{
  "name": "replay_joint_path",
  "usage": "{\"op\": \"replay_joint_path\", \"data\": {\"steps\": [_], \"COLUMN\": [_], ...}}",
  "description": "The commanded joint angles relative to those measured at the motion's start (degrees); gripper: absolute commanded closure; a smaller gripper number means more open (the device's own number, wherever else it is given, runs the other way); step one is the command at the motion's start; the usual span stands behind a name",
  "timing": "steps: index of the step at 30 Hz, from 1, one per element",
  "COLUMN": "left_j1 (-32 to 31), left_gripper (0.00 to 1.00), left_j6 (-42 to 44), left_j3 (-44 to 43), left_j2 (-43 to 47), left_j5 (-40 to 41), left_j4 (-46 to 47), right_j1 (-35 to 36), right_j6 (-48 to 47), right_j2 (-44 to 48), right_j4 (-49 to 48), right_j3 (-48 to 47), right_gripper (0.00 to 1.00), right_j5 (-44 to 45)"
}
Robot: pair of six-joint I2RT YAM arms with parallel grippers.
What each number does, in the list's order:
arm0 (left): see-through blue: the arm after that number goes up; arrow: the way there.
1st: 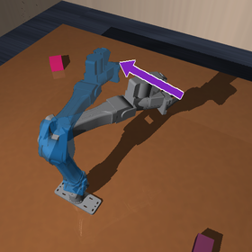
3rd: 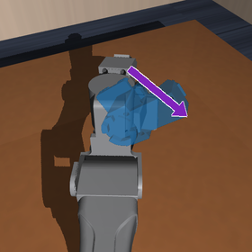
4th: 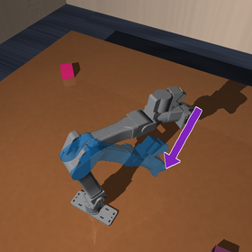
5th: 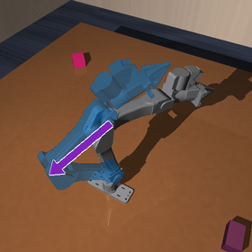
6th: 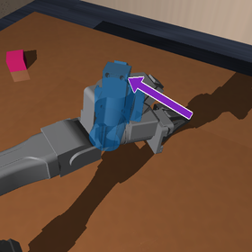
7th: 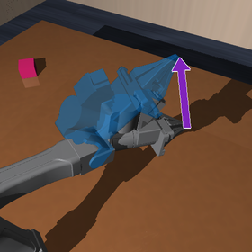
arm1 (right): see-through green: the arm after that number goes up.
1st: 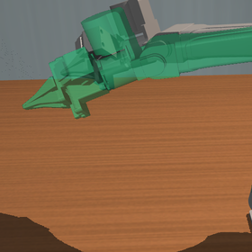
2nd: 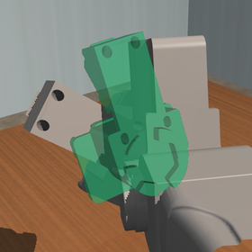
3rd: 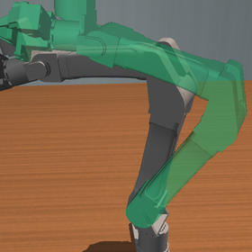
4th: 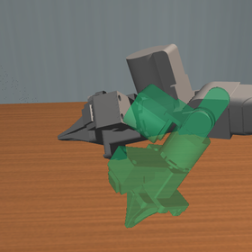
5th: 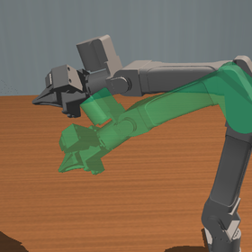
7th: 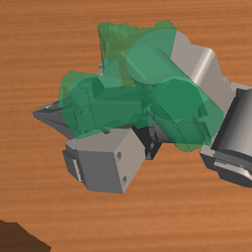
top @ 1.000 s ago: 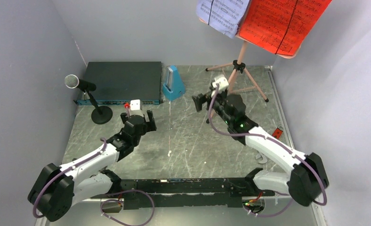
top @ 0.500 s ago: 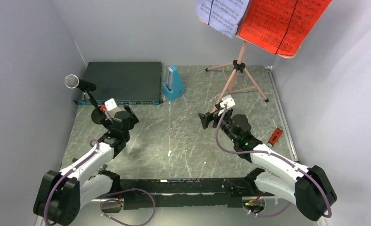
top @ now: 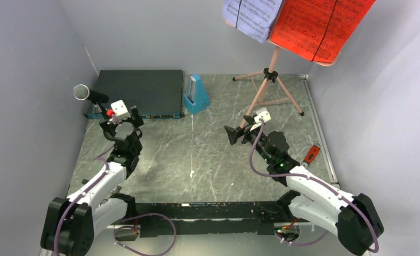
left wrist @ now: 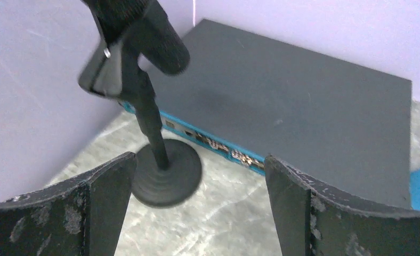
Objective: Pack up the instrument practice props
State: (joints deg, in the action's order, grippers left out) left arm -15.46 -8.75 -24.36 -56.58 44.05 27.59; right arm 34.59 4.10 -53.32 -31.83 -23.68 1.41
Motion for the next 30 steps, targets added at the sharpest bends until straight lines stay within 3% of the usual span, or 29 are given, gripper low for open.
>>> {"op": "replay_joint_path", "data": {"steps": [1,9,14,18,23,27,30], "left_j1": [4.2,18.1,22.1,24.7,27.2,28.0,28.0], "left_gripper": [0.06,0.06,0.06,0.08,0.24,0.47,0.56], "left_j6": [17.2,10.6,9.1,8.1,7.1,7.6,8.0], "left_j3": [-2.4,-4.9,-6.5,-6.7,-6.7,-6.7,-6.3], "left_j2": [-2.6,-5.4,-8.3,-10.5,-12.1,-11.4,-9.4], "left_j5": [-1.1,-16.7,-27.0,-29.8,-32.0,-33.7,-35.6], "left_j4": [19.2,21.5,24.0,27.9,31.6,31.9,31.0], "right_j1": [0.0,0.0,0.0,0.0,0.0,0.0,0.0], "right_j6": [0.2,-1.0,-1.1,-1.4,-2.0,-2.3,-2.5], "right_j2": [1.2,1.8,0.6,0.4,-0.7,-1.8,-2.4], "right_j4": [-3.1,-2.1,-1.5,-1.1,0.9,1.5,1.9], "right_j3": [0.3,-0.2,-1.0,-1.4,-2.7,-3.4,-3.9], "right_gripper": [0.0,0.0,0.0,0.0,0.0,0.0,0.0], "right_j5": [-0.5,-0.5,-1.8,-3.8,-5.4,-6.9,-7.5]}}
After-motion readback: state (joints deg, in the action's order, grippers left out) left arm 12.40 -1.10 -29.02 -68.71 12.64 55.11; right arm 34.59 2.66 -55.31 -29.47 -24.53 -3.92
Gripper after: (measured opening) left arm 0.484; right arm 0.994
